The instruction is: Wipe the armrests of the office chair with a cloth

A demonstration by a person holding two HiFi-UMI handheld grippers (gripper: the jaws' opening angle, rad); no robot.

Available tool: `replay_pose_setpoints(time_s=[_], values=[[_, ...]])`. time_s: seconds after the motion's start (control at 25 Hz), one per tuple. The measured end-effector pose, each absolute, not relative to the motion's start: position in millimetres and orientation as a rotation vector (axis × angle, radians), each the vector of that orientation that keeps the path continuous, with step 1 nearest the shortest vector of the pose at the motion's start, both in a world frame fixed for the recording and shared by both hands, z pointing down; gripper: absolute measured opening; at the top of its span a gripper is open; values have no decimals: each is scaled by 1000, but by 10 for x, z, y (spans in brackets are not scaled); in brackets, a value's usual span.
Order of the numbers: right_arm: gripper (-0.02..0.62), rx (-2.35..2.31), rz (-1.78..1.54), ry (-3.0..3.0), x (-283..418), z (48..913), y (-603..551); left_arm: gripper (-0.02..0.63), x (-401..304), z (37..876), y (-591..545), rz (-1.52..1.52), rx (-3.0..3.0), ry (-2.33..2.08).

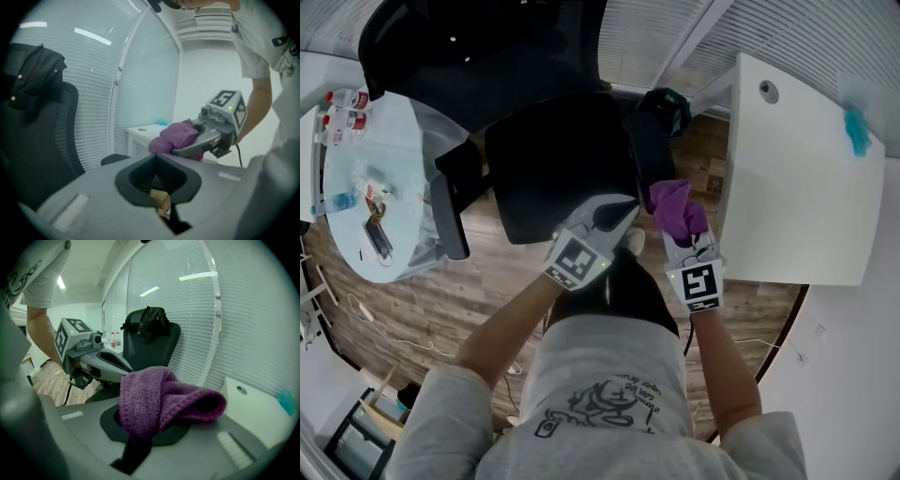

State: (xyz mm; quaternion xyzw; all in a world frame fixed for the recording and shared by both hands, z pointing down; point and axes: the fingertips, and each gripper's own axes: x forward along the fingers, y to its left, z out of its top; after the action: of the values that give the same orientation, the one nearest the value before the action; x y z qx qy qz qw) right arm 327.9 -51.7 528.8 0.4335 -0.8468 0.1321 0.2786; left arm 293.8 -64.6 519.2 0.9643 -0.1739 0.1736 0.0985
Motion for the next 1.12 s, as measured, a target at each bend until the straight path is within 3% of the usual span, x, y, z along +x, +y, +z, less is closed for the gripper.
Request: replay_pose_setpoints(time_s=[0.48, 1.12], values=[[40, 1039, 441, -2177, 3245, 6177, -555, 3, 2866, 5798, -620, 582, 2778, -514], [40, 990, 518, -2154, 3195, 6250, -830, 3, 2773, 5895, -798, 581, 2743, -527]])
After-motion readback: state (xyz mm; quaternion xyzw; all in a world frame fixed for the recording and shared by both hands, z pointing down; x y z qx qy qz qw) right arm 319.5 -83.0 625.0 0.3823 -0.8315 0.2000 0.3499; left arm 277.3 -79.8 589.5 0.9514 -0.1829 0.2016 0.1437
